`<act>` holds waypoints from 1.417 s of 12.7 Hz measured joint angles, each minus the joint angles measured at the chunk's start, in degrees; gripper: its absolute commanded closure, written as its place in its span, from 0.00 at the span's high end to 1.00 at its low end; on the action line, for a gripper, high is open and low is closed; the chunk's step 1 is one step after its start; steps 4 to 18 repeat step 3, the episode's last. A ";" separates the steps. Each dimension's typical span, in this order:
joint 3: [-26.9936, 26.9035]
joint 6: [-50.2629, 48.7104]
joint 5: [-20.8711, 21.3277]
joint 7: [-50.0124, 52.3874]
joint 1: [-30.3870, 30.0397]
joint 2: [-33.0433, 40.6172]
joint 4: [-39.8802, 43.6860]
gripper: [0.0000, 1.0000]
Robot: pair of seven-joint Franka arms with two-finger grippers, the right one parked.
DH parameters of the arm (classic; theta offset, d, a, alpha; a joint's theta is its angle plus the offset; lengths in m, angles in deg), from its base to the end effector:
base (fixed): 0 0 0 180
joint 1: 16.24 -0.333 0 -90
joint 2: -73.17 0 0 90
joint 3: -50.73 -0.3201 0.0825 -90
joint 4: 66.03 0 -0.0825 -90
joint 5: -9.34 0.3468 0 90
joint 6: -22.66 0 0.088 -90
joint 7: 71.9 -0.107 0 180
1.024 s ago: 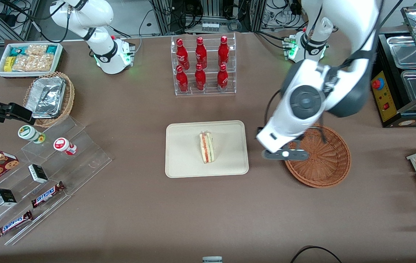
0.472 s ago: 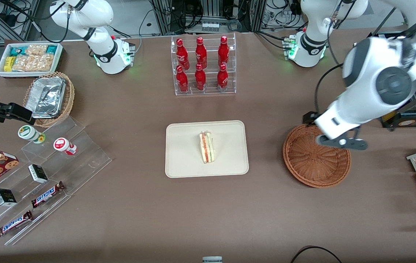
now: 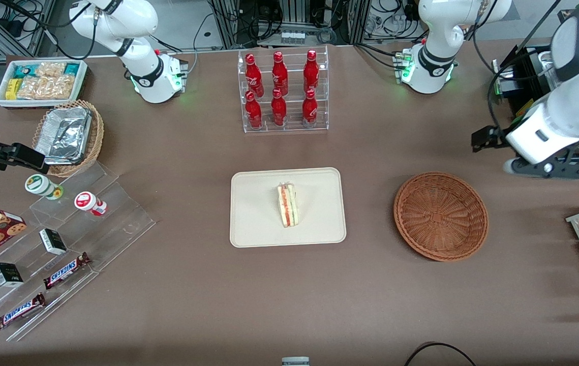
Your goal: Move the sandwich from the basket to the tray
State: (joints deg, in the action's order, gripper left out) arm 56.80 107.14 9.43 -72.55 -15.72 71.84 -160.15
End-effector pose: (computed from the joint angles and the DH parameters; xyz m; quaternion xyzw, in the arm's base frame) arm 0.5057 -0.0576 0.5786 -0.9934 0.0630 0.0954 0.0045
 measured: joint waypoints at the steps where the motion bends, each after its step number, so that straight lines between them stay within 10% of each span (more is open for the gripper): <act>1: 0.36 -0.64 0.01 0.00 -0.66 0.81 0.00 1.00; 18: 0.49 -0.96 0.06 0.00 -1.50 2.06 0.00 1.00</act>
